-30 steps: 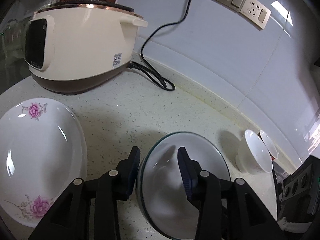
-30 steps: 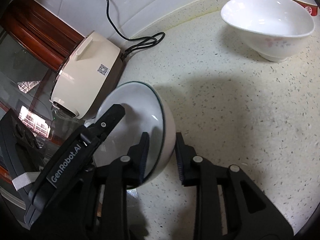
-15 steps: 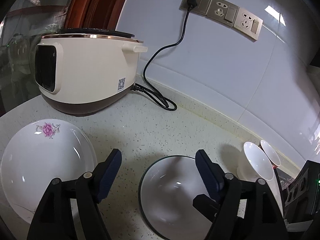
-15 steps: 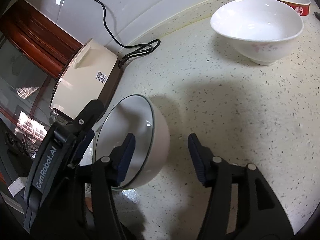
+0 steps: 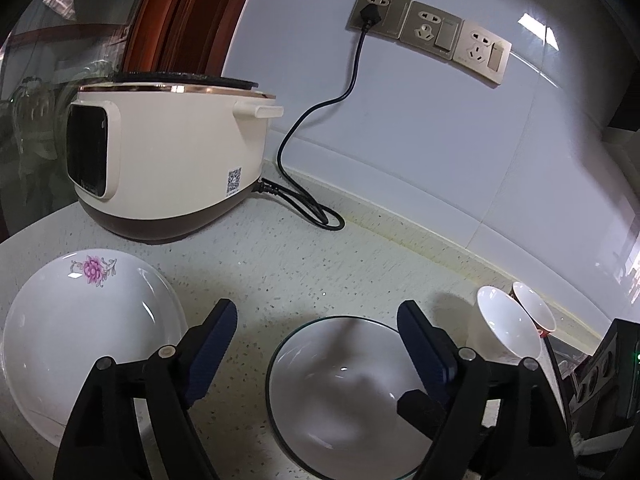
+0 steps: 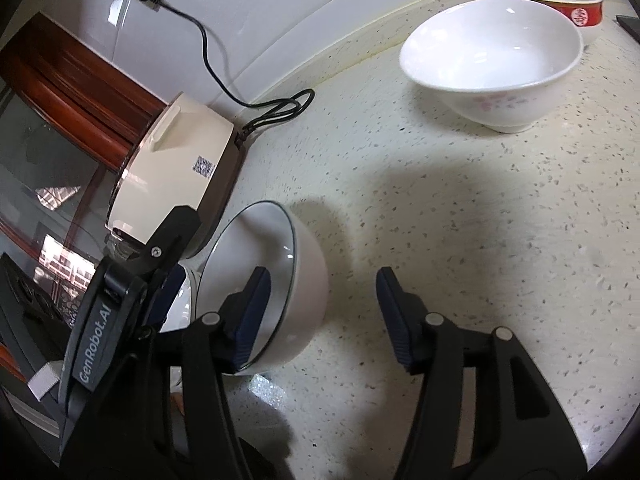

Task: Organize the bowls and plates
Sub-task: 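Lower the bowls onto the counter beside the plates and open both grippers, then grasp a white bowl rim with the left gripper while the right grasps another white bowl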

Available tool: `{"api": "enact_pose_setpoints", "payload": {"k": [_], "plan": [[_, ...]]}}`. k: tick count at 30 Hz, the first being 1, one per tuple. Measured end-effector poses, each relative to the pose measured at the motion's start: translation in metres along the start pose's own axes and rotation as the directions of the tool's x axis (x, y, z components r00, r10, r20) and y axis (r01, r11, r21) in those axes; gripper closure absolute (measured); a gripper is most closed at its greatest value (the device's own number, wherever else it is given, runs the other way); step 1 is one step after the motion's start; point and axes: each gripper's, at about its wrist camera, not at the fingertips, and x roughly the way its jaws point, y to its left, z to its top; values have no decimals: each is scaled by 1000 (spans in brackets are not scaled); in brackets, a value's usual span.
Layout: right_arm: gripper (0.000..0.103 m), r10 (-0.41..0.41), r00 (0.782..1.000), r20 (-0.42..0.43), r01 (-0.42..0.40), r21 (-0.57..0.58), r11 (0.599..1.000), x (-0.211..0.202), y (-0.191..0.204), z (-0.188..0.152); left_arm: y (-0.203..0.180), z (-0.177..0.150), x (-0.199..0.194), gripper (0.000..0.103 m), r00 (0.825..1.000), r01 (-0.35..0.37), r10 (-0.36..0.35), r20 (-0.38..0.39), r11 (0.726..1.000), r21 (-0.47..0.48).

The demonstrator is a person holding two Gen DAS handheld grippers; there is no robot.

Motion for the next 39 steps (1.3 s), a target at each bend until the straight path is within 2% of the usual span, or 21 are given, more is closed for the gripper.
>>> {"api": "enact_pose_setpoints", "payload": {"k": [9,12,14,20,25,28,31,35,39], "plan": [[44,9,998,57,-13,57,998,-15,-10,2,-5,0,-7,16,999,0,-1,43,1000,20],[43,18,994,107,-27,86,996,-26,-15,5,-12,-1,-8,14,998,-30,27,53,998,57],[34,19,988,152,-34,98,995,-37,-19,7,-18,-3,-6,11,999,-27,24,37,995,91],[32,12,973,232,-49,156,987,-58,-31,13,-37,-11,-11,10,997,-36,23,70,981,189],[30,-12,962,272,-44,200,979,-70,-43,18,-39,-11,-11,9,997,-31,17,73,980,198],[28,-51,951,305,-15,211,977,-79,-51,25,-43,-11,-13,9,997,-24,9,77,979,202],[27,-118,933,341,37,235,971,-91,-66,36,-59,-13,-11,3,1000,1,-8,28,965,262],[27,-161,916,368,48,297,954,-100,-89,49,-87,-13,-6,3,999,31,-25,-21,940,339],[27,-198,908,370,63,347,936,-103,-109,56,-112,6,6,3,995,88,-68,-74,946,312]]}}
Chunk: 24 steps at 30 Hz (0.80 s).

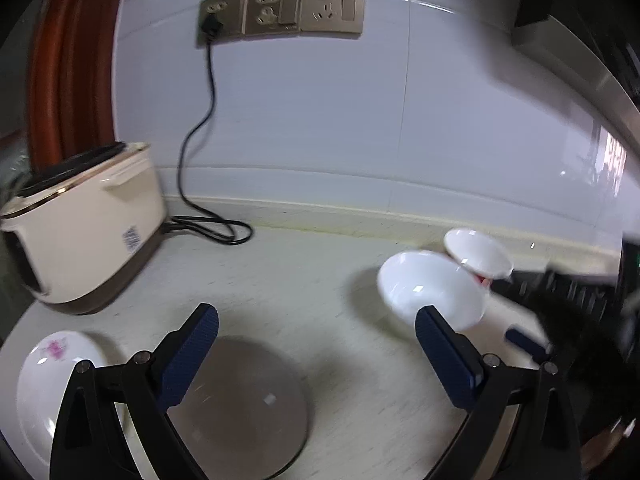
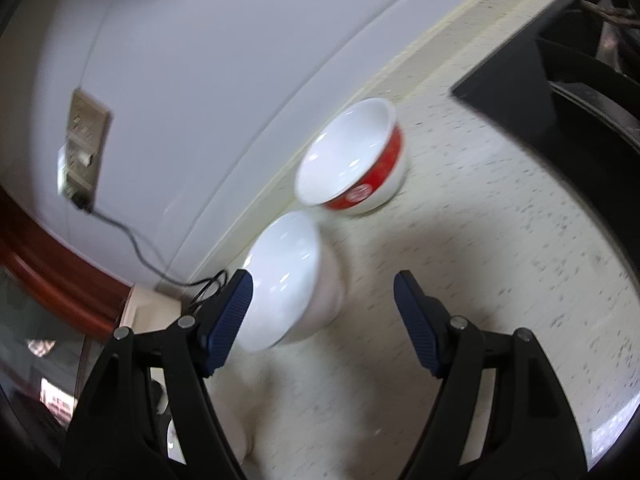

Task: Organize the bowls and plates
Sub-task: 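Grasp a white bowl rim with the left gripper while the right grasps another white bowl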

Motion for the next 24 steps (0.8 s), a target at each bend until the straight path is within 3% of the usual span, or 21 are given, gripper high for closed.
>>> {"api": "enact_pose_setpoints", "payload": {"k": [3,7,13,18,21,23,24], "plan": [[27,-26,1000,-4,26,-6,1000,9,-4,4,-9,24,27,3,996,46,-52,-76,997,-67],[27,-52,999,-13,51,-71,996,22,0,6,-9,33,74,3,964,108,-150,-221,976,-191],[28,-53,998,-37,48,-131,990,37,11,3,-2,24,121,3,943,63,-160,-291,946,-317],[36,-62,996,-61,48,-208,977,43,25,-4,-8,16,138,9,943,34,-133,-306,951,-308],[49,-79,994,-77,58,-244,968,48,30,-9,-14,15,142,24,940,51,-146,-310,954,-295],[59,-96,992,-77,74,-253,965,49,31,-10,-16,13,147,49,933,69,-163,-322,956,-284],[59,-104,991,-79,81,-254,964,49,30,-10,-18,12,151,54,923,94,-191,-333,953,-287]]}}
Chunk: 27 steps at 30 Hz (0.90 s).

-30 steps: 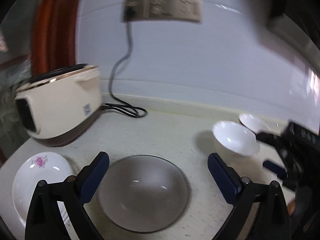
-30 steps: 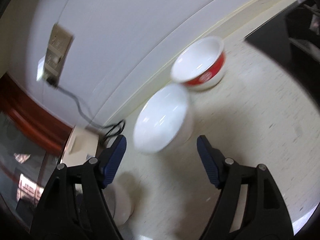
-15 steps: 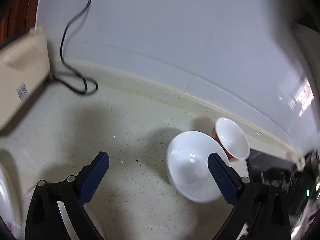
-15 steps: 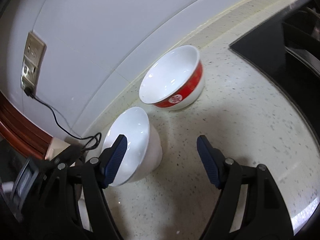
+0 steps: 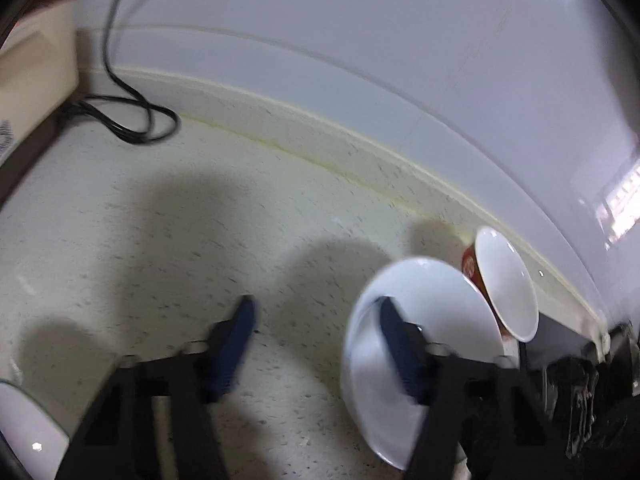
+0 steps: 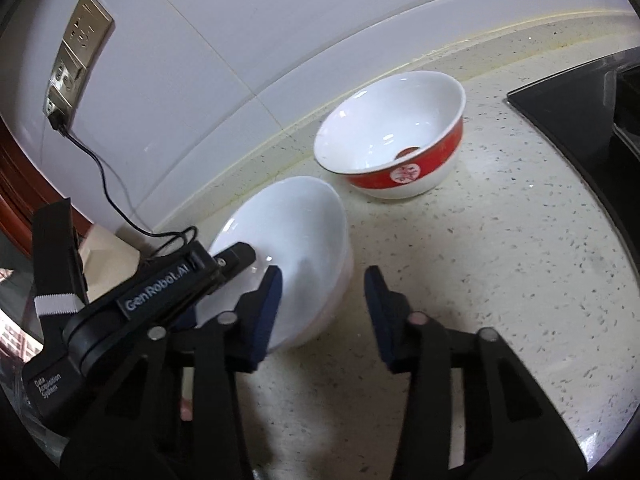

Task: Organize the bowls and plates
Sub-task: 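Grasp a white bowl rim with the left gripper while the right grasps another white bowl, then carry the held white bowls with both grippers toward the plates by the cooker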

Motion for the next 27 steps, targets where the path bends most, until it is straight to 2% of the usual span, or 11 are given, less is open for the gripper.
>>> {"api": "enact_pose_setpoints", "payload": {"k": [2,5,13,18,20,23,24,25,27], "plan": [[70,21,1000,-4,-21,8,1000,1,0,-1,-4,-6,6,69,999,34,-34,-27,999,23],[76,0,1000,-1,0,-15,1000,-2,3,-1,-11,-11,0,83,999,37,-38,5,997,62],[79,29,998,-54,-28,30,999,3,-7,-3,-17,-21,-15,85,997,1,-12,77,991,134],[81,-11,999,-43,9,-33,999,-1,-1,-8,-16,-23,-19,85,995,14,-26,93,991,136],[86,-33,999,-40,31,-46,998,-2,0,-10,-15,-28,-24,85,995,6,-21,101,989,148],[86,-10,999,-45,9,-16,1000,-8,-3,-9,-18,-30,-28,85,993,13,-31,118,988,154],[86,-5,999,-39,5,-18,1000,-11,-2,-9,-18,-31,-32,85,991,16,-36,127,988,156],[86,32,999,-35,-33,-39,999,-15,0,-9,-20,-31,-36,85,989,17,-40,140,987,160],[86,32,999,-23,-34,-58,998,-23,6,-10,-21,-33,-44,85,986,14,-41,163,986,166]]}}
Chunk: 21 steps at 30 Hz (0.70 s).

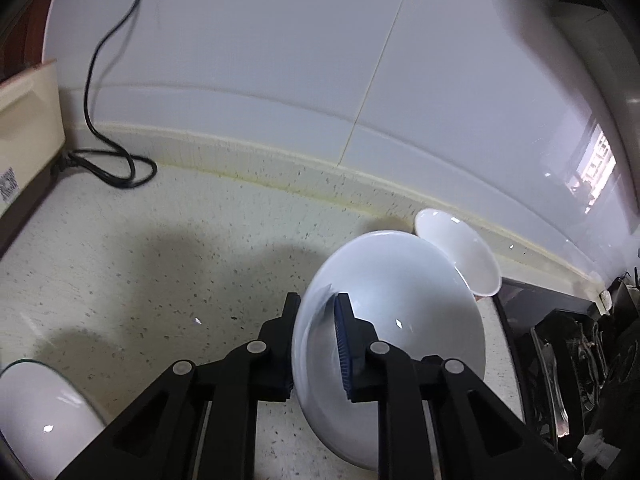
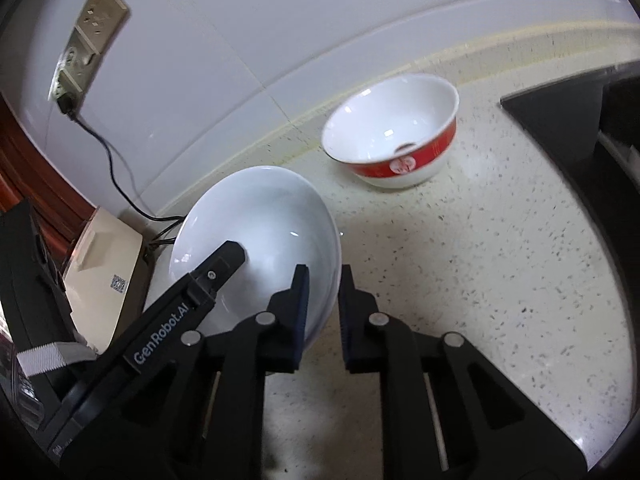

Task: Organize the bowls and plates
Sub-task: 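Carry the held white bowls with both grippers toward the plates by the cooker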

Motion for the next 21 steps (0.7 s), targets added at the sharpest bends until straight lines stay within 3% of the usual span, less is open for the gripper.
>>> {"api": "enact_pose_setpoints", "payload": {"k": [9,21], "plan": [[86,62,998,18,-61,-54,997,-20,25,-7,10,0,-44,85,994,-15,17,108,1000,-21],[86,148,989,1,-147,-126,981,-32,49,-16,28,-6,-78,85,984,-64,71,163,997,-46]]}}
